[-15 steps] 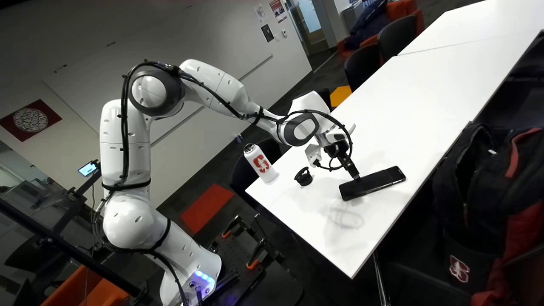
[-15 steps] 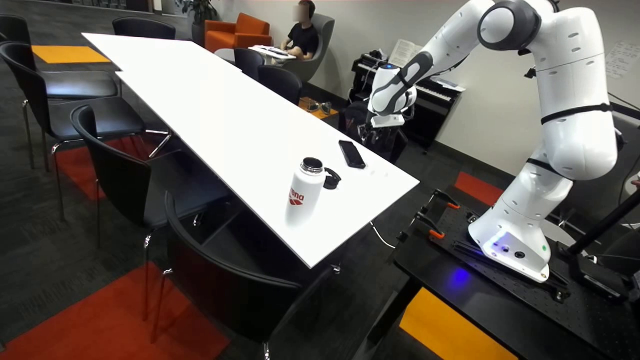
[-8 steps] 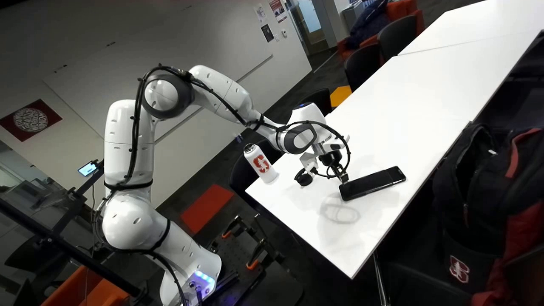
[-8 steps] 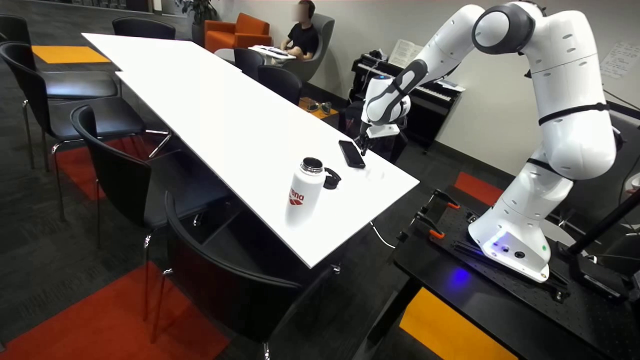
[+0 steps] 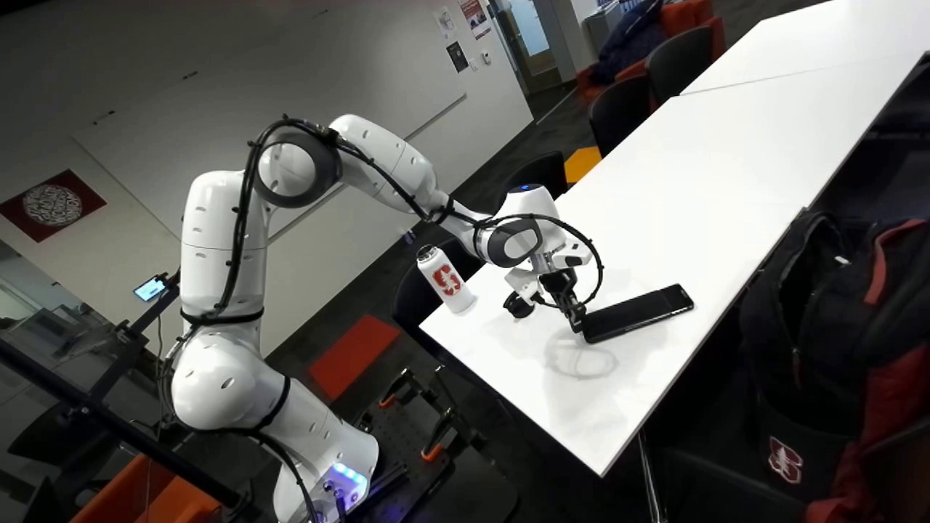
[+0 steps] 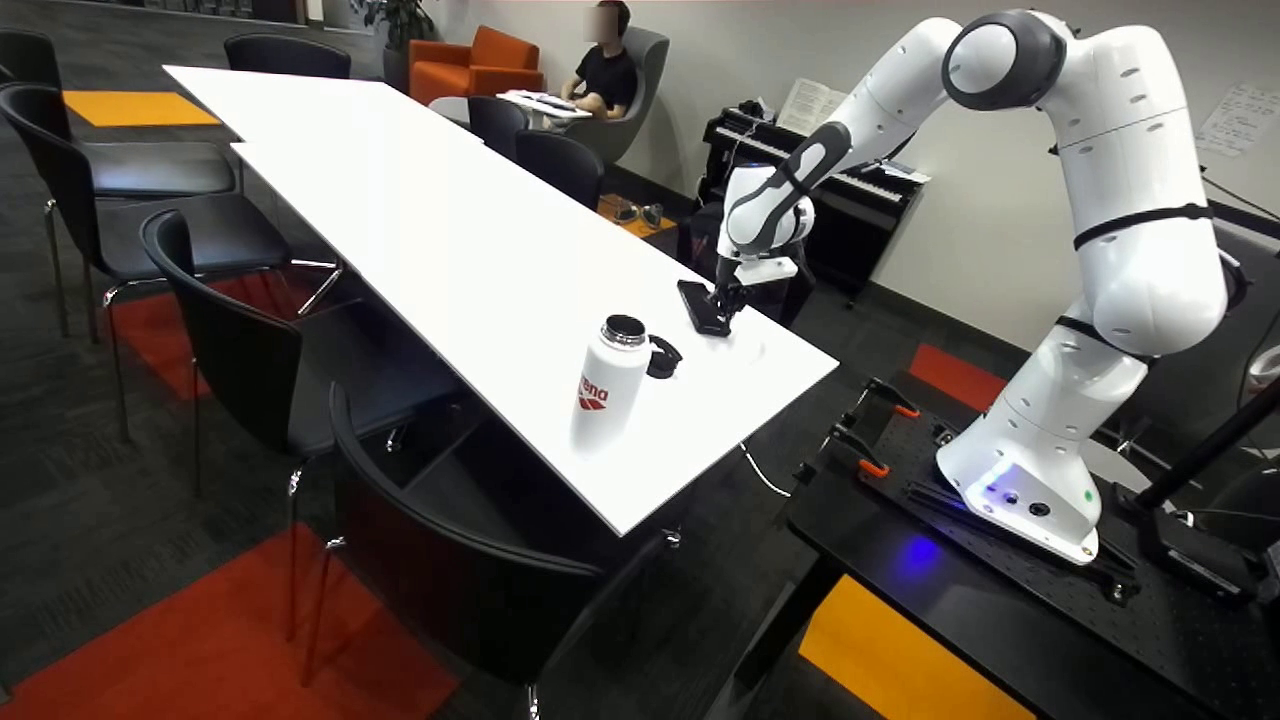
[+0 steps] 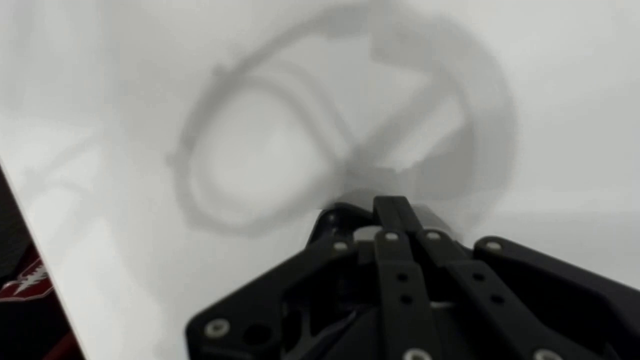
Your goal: Close the calculator cover
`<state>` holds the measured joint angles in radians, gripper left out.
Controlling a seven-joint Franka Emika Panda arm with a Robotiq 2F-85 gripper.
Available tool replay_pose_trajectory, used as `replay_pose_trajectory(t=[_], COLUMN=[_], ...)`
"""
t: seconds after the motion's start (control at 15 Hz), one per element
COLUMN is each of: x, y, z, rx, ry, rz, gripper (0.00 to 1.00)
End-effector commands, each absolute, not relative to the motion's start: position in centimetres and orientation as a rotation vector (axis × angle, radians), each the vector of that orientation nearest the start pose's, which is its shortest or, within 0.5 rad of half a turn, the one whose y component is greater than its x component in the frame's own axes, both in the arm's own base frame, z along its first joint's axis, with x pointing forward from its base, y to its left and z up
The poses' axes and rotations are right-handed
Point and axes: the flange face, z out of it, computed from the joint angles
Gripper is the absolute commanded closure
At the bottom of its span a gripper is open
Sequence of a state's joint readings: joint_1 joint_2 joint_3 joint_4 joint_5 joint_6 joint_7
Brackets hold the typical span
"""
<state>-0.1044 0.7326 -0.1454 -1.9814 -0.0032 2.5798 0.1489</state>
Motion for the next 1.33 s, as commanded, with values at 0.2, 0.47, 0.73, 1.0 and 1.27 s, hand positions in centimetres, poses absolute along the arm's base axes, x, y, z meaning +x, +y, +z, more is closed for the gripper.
replay_pose_trajectory(t=[0.2, 0.47, 0.73, 1.0, 1.27], x=[57.0, 57.5, 58.1, 58.8, 59.8], y=[-14.8, -14.1, -13.6, -13.9, -15.6], z=[8.0, 6.7, 5.4, 5.5, 6.0], rx=[-3.124, -3.152, -3.199, -3.228, -3.235], ry=[0.500, 0.476, 0.453, 0.468, 0.526], rz=[0.401, 0.420, 0.351, 0.284, 0.215], gripper=[1.00, 1.00, 1.00, 1.00, 1.00])
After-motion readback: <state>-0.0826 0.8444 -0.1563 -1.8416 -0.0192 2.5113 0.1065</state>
